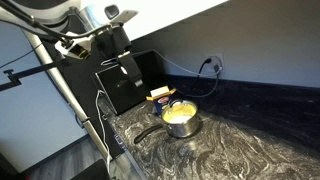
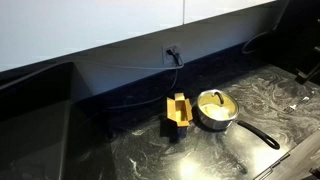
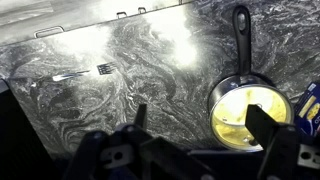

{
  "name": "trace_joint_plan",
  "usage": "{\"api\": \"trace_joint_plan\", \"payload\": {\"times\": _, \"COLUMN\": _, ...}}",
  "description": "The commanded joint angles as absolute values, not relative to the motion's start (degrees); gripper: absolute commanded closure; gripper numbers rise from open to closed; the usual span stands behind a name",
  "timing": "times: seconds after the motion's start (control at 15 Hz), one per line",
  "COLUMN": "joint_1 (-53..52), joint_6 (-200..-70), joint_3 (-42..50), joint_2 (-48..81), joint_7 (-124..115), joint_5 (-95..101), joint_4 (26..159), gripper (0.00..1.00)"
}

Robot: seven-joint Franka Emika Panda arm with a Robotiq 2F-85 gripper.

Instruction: Remove the glass lid from the pot.

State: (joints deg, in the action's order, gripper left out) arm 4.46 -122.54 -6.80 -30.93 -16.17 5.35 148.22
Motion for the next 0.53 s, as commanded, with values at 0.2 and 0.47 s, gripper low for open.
{"api": "trace_joint_plan", "payload": {"times": 0.2, "joint_1": 3.9, "joint_6": -122.4, "joint_3": -6.3, "joint_2": -30.9, "joint_7": -16.4, "joint_5": 5.7, "joint_4": 148.1, "gripper": 0.0}}
{"api": "trace_joint_plan", "payload": {"times": 0.47, "joint_1": 3.3, "joint_6": -132.0, "joint_3": -6.2, "joint_2": -26.4, "joint_7": -16.5, "joint_5": 5.1, "joint_4": 148.1, "gripper": 0.0}}
